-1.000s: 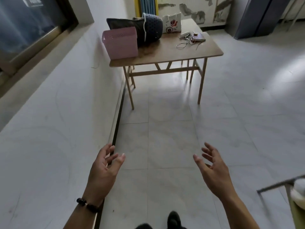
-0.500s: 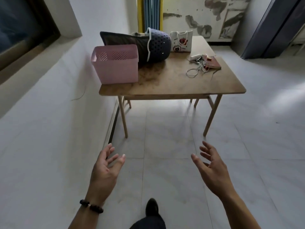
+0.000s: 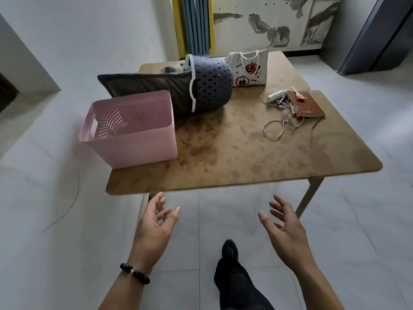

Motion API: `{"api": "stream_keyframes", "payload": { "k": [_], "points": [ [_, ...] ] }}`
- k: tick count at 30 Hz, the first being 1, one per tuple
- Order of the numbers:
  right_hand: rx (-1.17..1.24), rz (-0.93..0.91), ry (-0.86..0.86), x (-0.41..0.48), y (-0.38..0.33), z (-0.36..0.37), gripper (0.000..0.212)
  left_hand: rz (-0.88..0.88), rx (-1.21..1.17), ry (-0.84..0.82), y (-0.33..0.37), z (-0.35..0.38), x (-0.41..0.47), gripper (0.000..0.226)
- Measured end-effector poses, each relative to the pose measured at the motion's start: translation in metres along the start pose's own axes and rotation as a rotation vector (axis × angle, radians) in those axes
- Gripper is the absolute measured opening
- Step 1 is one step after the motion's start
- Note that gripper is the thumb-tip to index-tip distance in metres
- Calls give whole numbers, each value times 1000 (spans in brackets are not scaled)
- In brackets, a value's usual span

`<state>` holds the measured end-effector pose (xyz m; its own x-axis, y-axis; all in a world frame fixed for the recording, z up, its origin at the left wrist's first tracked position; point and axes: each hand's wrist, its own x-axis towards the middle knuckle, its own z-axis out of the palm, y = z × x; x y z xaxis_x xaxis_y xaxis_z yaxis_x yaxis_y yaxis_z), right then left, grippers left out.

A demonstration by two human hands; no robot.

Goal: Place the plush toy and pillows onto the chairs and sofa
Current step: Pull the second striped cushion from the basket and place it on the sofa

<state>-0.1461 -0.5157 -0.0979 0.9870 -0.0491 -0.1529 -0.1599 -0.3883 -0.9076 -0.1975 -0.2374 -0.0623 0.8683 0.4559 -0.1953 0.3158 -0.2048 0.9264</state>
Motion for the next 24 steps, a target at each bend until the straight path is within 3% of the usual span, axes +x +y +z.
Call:
{"api": "stream_keyframes", "payload": {
  "k": [9, 14, 20, 24],
  "points": [
    [-15, -97, -150, 231, -114, 65, 64, 33, 5, 124, 95, -6, 197, 65],
    [-24, -117, -188, 319, -153, 114, 65, -9, 14, 117, 106, -9, 293, 65],
    [-154, -70, -182, 413, -184, 177, 67, -66, 96, 74, 116, -13, 431, 70],
    [-283, -188, -54, 494, -221, 226, 70, -120, 47, 164, 131, -19, 525, 88]
  ]
}}
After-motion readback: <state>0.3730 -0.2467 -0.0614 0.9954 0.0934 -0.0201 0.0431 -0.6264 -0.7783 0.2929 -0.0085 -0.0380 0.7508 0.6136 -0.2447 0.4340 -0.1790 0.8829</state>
